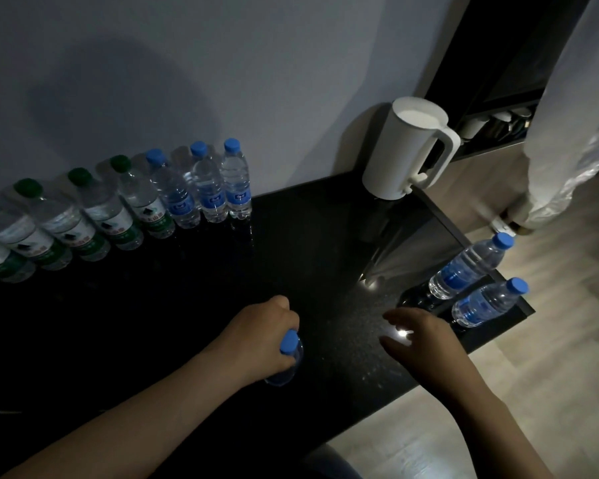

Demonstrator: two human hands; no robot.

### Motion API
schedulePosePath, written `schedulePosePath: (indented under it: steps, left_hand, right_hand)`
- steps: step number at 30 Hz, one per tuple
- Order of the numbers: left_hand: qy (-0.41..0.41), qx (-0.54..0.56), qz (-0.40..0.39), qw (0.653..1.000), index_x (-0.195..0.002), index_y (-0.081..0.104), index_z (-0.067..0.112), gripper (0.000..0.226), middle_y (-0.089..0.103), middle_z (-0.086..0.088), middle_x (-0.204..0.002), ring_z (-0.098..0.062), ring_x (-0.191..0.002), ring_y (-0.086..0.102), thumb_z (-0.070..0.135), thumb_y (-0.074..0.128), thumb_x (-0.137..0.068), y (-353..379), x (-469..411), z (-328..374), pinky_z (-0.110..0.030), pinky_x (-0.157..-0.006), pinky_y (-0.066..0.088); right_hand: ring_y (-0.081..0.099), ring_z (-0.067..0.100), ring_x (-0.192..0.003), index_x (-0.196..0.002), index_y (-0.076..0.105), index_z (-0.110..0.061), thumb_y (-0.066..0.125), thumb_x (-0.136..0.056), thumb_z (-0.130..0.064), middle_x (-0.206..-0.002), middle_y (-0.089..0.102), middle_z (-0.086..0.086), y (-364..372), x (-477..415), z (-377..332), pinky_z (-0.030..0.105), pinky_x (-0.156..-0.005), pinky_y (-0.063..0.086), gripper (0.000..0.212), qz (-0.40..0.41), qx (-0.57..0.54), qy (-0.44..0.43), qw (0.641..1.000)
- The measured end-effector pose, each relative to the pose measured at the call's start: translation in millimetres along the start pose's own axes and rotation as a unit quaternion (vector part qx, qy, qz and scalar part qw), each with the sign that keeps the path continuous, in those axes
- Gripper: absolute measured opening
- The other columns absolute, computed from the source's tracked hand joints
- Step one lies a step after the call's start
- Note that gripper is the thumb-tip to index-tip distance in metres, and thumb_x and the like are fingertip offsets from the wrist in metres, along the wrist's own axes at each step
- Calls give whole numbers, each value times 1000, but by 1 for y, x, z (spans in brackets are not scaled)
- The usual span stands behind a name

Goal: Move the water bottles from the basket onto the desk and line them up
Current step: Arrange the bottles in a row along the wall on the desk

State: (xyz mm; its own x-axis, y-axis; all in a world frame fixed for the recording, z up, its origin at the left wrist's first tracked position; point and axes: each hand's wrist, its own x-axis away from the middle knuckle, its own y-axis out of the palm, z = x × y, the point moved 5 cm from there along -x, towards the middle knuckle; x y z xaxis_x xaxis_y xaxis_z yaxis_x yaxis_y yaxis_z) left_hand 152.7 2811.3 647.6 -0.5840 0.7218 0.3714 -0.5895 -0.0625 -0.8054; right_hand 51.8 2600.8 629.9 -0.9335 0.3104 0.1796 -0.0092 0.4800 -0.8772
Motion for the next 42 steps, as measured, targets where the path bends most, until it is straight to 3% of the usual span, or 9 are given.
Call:
schedulePosePath:
  steps: [7,12,15,22,28,33,38,42]
  left_hand:
    - [-9,32,13,999,-84,59,29,18,46,12,-92,-6,-78,54,31,74,-74,-8,-15,4,-15,-64,41]
    - [-6,41,54,998,-80,62,27,18,48,13,-88,-5,-75,56,32,75,-69,-26,-36,12,-14,-62,41]
    - [1,32,69,997,-81,62,27,19,49,13,-88,-5,-76,56,33,75,-69,-36,-53,24,-16,-64,44]
    - [6,25,117,993,-76,63,27,20,52,12,-85,-5,-74,57,33,78,-64,-56,-95,46,-14,-60,43]
    - [17,32,138,990,-74,65,25,18,53,11,-82,-7,-72,57,30,78,-62,-72,-127,56,-18,-60,44]
    - [21,20,158,987,-72,67,22,18,53,8,-80,-9,-69,56,32,77,-61,-87,-152,59,-27,-63,50]
    - [16,13,167,986,-70,63,24,21,54,8,-81,-9,-69,56,39,76,-62,-97,-171,56,-30,-63,51]
    - [10,20,169,985,-71,62,26,21,54,9,-82,-9,-70,56,39,77,-63,-103,-178,53,-28,-62,50]
  right_hand:
    - [59,7,-99,-122,60,-20,68,-85,-24,-116,62,-3,-28,-13,22,29,-87,54,38,25,-37,25,999]
    - [61,13,-93,-119,60,-15,67,-85,-19,-114,63,4,-64,-36,56,26,-75,52,35,77,-61,60,993]
    - [62,22,-102,-122,61,-12,69,-84,-17,-119,64,9,-88,-55,81,30,-81,48,38,125,-32,82,988]
    - [61,34,-100,-119,64,-8,70,-79,-11,-115,63,19,-149,-102,127,40,-85,46,40,234,11,104,967]
    - [57,34,-105,-124,60,-12,70,-80,-15,-120,58,17,-148,-130,156,40,-85,45,45,170,59,117,977]
    - [58,33,-101,-119,63,-11,69,-80,-11,-113,62,17,-135,-137,172,41,-82,47,40,116,68,143,981]
    - [59,32,-98,-109,68,-7,72,-78,-7,-107,65,17,-135,-138,169,41,-81,48,32,149,50,108,982]
    - [58,26,-90,-101,71,-8,74,-74,-7,-101,67,13,-135,-143,160,30,-72,40,28,154,29,91,983]
